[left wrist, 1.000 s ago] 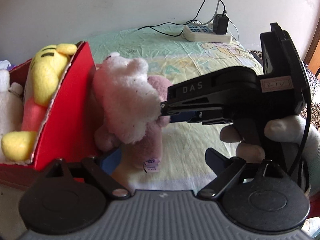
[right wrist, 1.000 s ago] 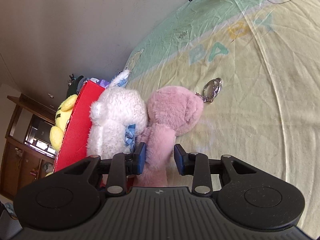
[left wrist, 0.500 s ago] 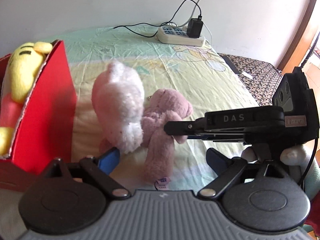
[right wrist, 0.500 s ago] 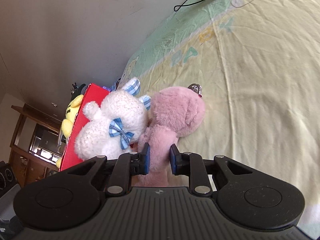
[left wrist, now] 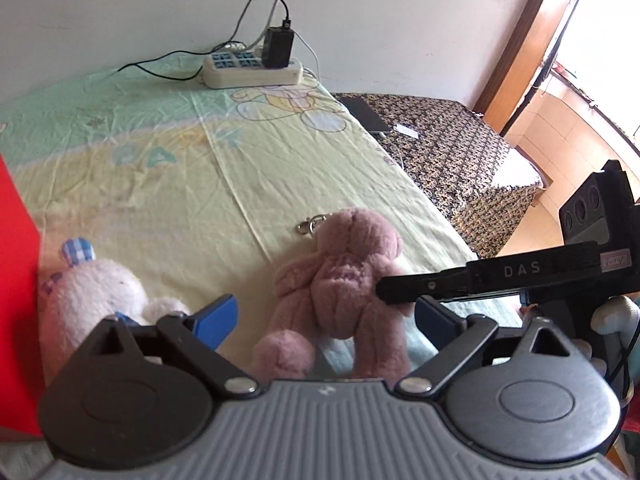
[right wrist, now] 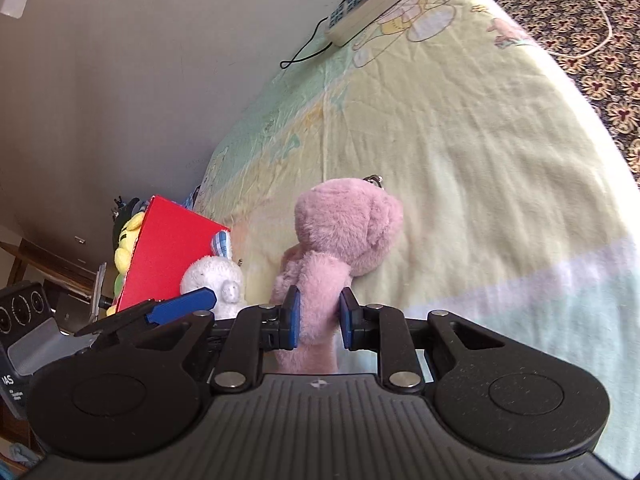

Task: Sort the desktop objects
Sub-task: 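Grasp the mauve teddy bear by its body with the right gripper, then lift the mauve teddy bear and carry it over the red box, then lower the teddy bear into the box beside the tiger plush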

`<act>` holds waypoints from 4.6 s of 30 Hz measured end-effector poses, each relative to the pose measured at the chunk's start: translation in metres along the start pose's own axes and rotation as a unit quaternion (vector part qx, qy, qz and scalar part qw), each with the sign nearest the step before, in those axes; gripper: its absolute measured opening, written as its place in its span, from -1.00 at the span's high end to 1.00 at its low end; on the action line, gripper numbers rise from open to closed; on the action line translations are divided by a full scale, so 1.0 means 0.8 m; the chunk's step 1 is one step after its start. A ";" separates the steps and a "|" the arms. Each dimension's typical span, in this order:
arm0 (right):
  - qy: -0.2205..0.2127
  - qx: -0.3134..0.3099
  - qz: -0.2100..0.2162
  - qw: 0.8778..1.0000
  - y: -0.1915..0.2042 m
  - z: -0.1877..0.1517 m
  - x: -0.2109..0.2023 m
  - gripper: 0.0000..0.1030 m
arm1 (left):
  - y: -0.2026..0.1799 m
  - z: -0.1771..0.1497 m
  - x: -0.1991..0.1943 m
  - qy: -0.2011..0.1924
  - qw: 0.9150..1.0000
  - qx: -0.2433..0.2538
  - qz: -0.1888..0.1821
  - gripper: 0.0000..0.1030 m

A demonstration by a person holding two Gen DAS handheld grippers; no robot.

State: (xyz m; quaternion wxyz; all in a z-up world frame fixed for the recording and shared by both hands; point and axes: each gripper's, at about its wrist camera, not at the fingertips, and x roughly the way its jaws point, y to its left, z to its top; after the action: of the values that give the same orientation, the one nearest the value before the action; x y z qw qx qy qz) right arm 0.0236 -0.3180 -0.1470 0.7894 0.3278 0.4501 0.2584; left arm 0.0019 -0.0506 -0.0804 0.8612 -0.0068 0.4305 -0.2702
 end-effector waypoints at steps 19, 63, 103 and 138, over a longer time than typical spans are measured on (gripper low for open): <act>-0.035 0.076 0.030 0.996 -0.039 0.006 -0.002 0.36 | 0.020 0.013 0.072 0.061 0.993 -0.054 -0.089 -0.77; -0.107 -0.052 0.117 0.986 0.233 -0.050 0.022 0.47 | 0.106 -0.008 -0.222 -0.134 0.989 -0.012 -0.058 -0.73; -0.041 -0.222 -0.029 0.974 0.406 -0.062 0.265 0.57 | 0.303 -0.039 -0.254 -0.132 0.990 -0.038 0.011 -0.70; -0.064 -0.107 -0.011 0.992 0.367 -0.075 0.240 0.67 | 0.311 -0.032 -0.237 -0.072 0.994 -0.018 0.082 -0.77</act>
State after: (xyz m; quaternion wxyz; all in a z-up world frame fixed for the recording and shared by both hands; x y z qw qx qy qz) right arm 0.0259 0.0256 -0.0533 0.8501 0.2525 0.3718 0.2746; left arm 0.0057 0.2566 -0.0171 0.9091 -0.0061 0.3709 -0.1894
